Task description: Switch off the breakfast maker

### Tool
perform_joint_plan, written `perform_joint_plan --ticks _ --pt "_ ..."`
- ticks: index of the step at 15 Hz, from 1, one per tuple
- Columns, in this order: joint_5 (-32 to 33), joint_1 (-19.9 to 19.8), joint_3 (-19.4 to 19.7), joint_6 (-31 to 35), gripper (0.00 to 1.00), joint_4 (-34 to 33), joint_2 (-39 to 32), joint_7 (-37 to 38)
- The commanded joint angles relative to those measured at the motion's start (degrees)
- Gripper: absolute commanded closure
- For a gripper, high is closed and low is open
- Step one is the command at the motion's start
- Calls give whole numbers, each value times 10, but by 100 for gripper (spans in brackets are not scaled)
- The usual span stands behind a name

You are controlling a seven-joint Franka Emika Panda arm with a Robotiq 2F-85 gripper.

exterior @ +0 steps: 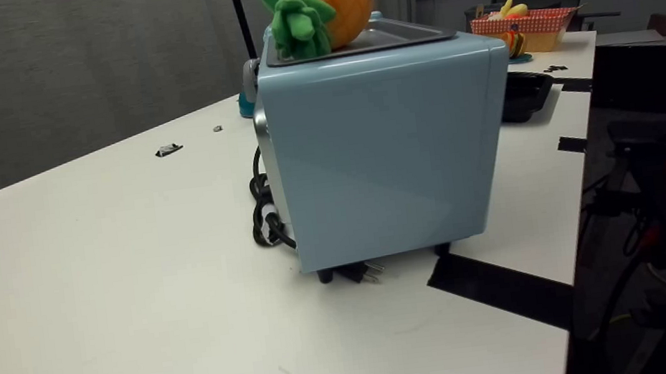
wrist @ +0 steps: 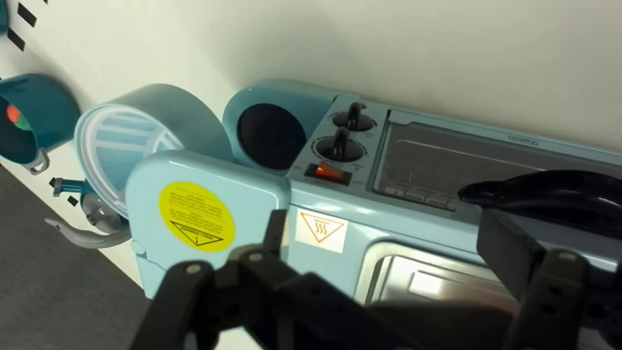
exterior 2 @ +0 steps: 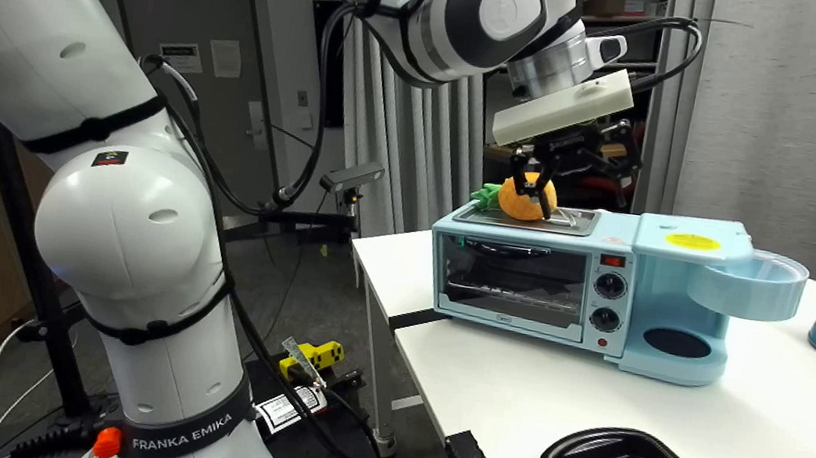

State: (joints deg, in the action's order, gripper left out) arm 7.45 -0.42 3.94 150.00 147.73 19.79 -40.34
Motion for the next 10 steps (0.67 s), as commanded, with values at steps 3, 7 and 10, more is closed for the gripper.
perform_joint_plan --ticks 3,7,10 --pt "1 11 13 29 0 22 22 16" --pt "8 10 12 9 0 6 5 16" --pt "8 10 12 9 0 7 6 16"
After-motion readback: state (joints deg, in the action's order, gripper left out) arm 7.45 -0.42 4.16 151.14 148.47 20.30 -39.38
